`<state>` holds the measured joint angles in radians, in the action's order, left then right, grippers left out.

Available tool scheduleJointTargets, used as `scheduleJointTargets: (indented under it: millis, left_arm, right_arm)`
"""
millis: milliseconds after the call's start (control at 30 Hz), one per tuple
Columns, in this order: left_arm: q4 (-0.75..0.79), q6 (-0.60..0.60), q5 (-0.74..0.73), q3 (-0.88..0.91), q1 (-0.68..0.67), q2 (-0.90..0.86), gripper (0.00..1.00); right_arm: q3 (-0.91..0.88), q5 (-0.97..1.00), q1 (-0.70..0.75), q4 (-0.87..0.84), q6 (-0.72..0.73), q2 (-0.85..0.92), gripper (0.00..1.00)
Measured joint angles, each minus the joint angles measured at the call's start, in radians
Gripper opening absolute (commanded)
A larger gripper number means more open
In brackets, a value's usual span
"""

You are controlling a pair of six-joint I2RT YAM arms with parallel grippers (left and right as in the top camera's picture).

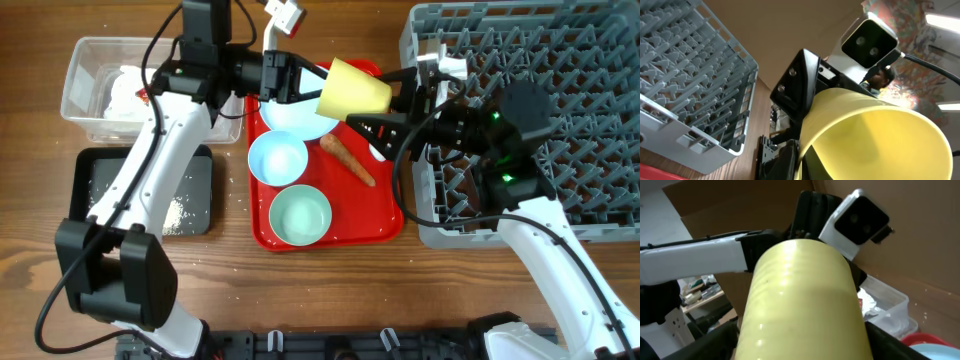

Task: Sort waste into correct bins and load items into the dishwasher rack
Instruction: 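Lift the yellow cup and hand it to the right gripper, then place the yellow cup into the dishwasher rack with the right gripper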

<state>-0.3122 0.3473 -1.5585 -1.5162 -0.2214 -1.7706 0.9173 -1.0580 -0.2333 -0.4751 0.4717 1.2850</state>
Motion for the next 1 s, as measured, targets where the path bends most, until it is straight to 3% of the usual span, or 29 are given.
scheduleJointTargets:
  millis: [67, 200, 400, 433, 567, 800, 1000]
  left_arm:
    - [0.000, 0.000, 0.000, 0.000, -0.008, 0.000, 0.04]
    - [0.000, 0.000, 0.001, 0.000, -0.011, 0.000, 0.04]
    - [0.003, 0.000, 0.003, 0.000, -0.011, 0.000, 0.13]
    - [0.003, 0.002, 0.005, 0.000, -0.011, 0.000, 0.19]
    - [0.003, 0.006, 0.032, 0.000, -0.011, 0.000, 0.24]
    - [0.002, 0.006, 0.148, 0.000, -0.005, 0.000, 0.25]
    - [0.000, 0.006, 0.192, 0.000, -0.001, 0.000, 0.25]
  right_arm:
    - [0.000, 0.000, 0.000, -0.002, 0.000, 0.000, 0.83]
    - [0.000, 0.001, 0.000, -0.004, 0.007, 0.000, 0.64]
    - [0.000, 0.007, 0.001, -0.002, 0.010, 0.001, 0.57]
    - [0.000, 0.006, 0.001, -0.002, 0.010, 0.001, 0.56]
    - [0.001, 0.003, 0.015, 0.060, 0.006, 0.000, 0.54]
    - [0.007, -0.021, 0.186, 0.388, -0.089, -0.002, 0.56]
    - [0.007, -0.008, 0.259, 0.424, -0.112, -0.002, 0.56]
